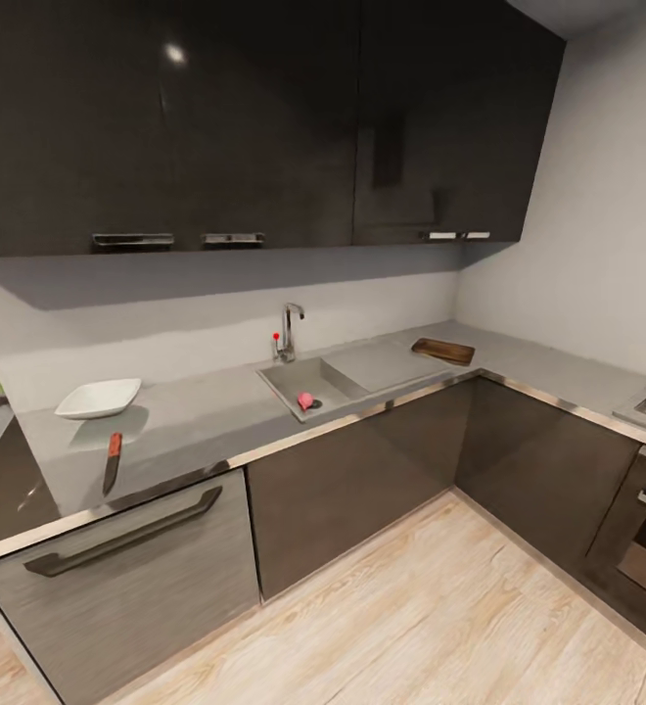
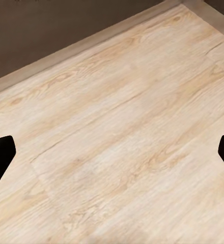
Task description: In the kitchen, take the Vidalia onion out of the sink, dice it on the chopping board with the paring knife, put the diced onion into the bowl on the countertop, then place both the paring knife and the chopping board into the sink.
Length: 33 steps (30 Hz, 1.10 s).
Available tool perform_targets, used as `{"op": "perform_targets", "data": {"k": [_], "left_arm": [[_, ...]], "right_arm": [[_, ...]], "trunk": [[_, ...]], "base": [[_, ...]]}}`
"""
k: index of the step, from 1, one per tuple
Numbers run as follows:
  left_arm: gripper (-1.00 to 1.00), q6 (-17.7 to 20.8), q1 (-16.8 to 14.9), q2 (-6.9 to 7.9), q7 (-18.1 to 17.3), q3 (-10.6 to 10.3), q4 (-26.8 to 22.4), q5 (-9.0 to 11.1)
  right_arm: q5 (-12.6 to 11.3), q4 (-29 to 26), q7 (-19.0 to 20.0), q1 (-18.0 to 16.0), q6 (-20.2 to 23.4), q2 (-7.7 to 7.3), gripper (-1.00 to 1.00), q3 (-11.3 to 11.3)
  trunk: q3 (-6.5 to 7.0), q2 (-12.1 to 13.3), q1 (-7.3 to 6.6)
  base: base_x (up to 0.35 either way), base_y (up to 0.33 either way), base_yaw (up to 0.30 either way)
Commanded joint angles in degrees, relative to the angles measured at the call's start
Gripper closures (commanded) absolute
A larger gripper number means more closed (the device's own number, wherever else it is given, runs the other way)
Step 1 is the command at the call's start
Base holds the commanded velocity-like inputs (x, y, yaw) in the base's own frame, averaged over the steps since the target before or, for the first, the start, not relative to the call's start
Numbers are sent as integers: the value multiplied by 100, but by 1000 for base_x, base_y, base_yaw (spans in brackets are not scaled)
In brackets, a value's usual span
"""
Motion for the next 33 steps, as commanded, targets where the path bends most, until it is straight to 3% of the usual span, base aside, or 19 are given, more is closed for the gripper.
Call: {"op": "perform_targets", "data": {"k": [1, 16, 33], "left_arm": [[-100, -16, -2, 0, 1, 0, 0, 4], [-100, -16, -2, 0, 1, 0, -3, 4], [-100, -16, -2, 0, 1, 9, -8, 4]], "right_arm": [[2, 2, -12, -3, -17, 3, -100, -5], [0, 2, -12, -3, -17, -5, -100, -5], [0, 2, -12, -3, -17, -6, -100, -5]], "trunk": [[11, 37, -22], [281, 638, -352], [627, 1320, -725]], "base": [[0, 0, -4], [0, 0, -43], [0, 0, -233]]}}
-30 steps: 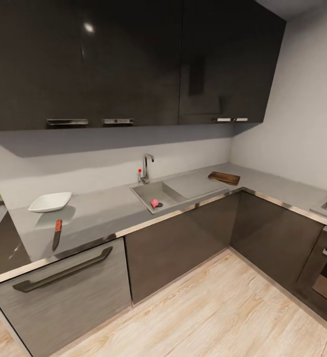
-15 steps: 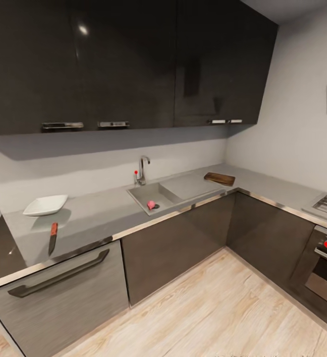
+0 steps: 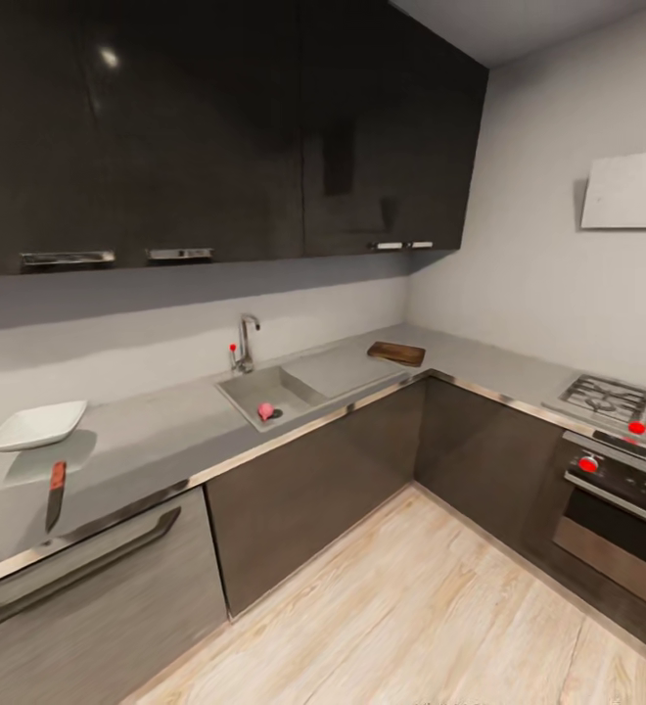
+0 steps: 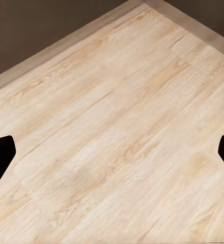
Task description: In the kitchen, take the Vidalia onion out of the sink, dice it on the chopping board with the paring knife, put the diced onion into the bowl on the countertop, then place both the paring knife and the chopping board into the sink.
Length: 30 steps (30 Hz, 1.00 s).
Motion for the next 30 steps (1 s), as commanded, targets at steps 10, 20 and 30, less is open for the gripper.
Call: {"op": "perform_targets", "data": {"k": [10, 20, 30], "left_arm": [[-100, -17, -2, 1, 1, 1, 0, 4], [-100, -17, -2, 1, 1, 1, 0, 4], [-100, -17, -2, 1, 1, 1, 0, 4]], "right_arm": [[2, 2, -11, -4, -15, 8, -100, -5], [2, 2, -11, -4, -15, 11, -100, -5], [2, 2, -11, -4, -15, 12, -100, -5]], "trunk": [[216, 396, -219], [415, 797, -439], [596, 1198, -658]], "base": [[0, 0, -262], [0, 0, -108], [0, 0, -7]]}}
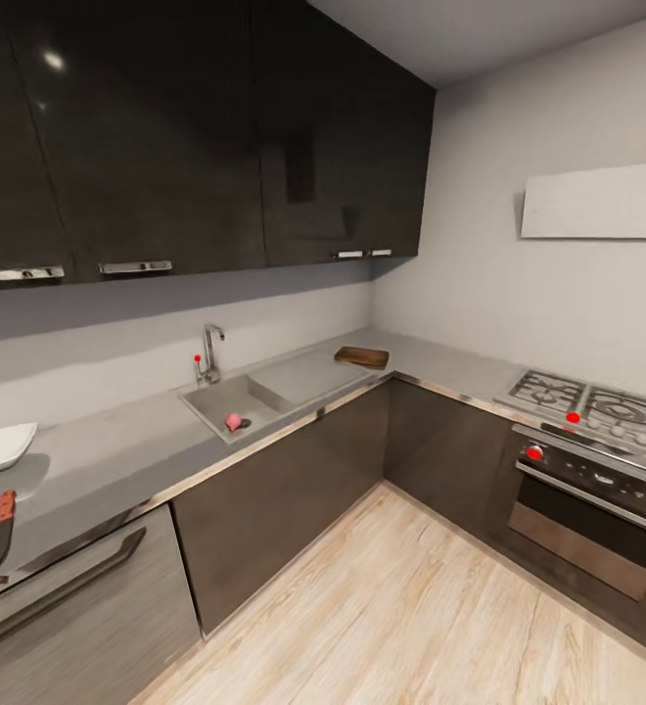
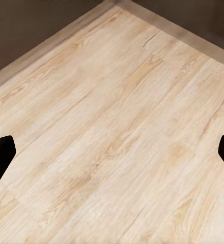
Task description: In the kitchen, take the Vidalia onion out of the sink, dice it on the chopping board with the paring knife, put the diced onion into the bowl on the countertop, then place both the paring knife and the chopping board into the sink.
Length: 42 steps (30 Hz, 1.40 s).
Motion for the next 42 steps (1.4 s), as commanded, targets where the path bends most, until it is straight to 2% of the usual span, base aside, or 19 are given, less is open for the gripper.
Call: {"op": "perform_targets", "data": {"k": [1, 13, 25, 42], "left_arm": [[-100, -17, -2, 0, 1, 1, 3, 4], [-100, -17, -2, 0, 1, 1, 3, 4], [-100, -17, -2, 0, 1, 1, 3, 4], [-100, -17, -2, 0, 1, 1, -6, 4]], "right_arm": [[3, 3, -12, -3, -17, 3, -100, -5], [3, 3, -12, -2, -19, 1, -100, -5], [3, 3, -12, -2, -17, 0, -100, -5], [3, 3, -12, -3, -17, 1, -100, -5]], "trunk": [[13, 35, -20], [315, 516, -284], [412, 516, -284], [414, 516, -284]], "base": [[0, 0, -18], [0, 0, -115], [0, 0, -129], [0, 0, -9]]}}
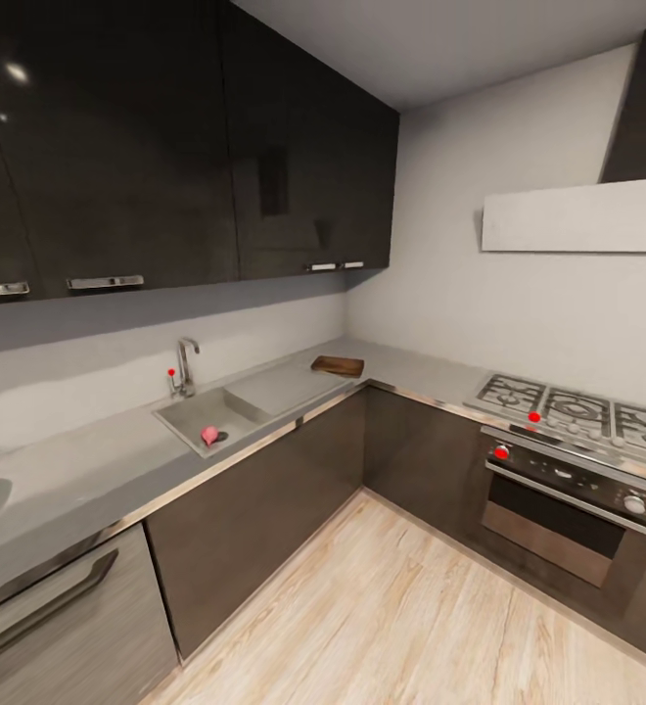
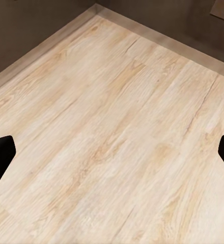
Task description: In the kitchen, take the Vidalia onion out of the sink, dice it on the chopping board with the paring knife, put the diced onion into the bowl on the countertop, then place both the paring knife and the chopping board into the sink.
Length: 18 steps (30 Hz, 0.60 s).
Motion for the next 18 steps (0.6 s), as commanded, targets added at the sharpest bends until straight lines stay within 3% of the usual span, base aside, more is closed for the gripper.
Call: {"op": "perform_targets", "data": {"k": [1, 18], "left_arm": [[-100, -19, -2, 0, 1, 1, 5, 4], [-100, -20, -2, 0, 6, -18, 16, -1]], "right_arm": [[3, 4, -12, -2, -18, 4, -100, -5], [32, 16, -4, 0, -33, -10, -100, 5]], "trunk": [[-5, -4, 2], [-9, -4, 2]], "base": [[0, 0, 0], [16, -26, 0]]}}
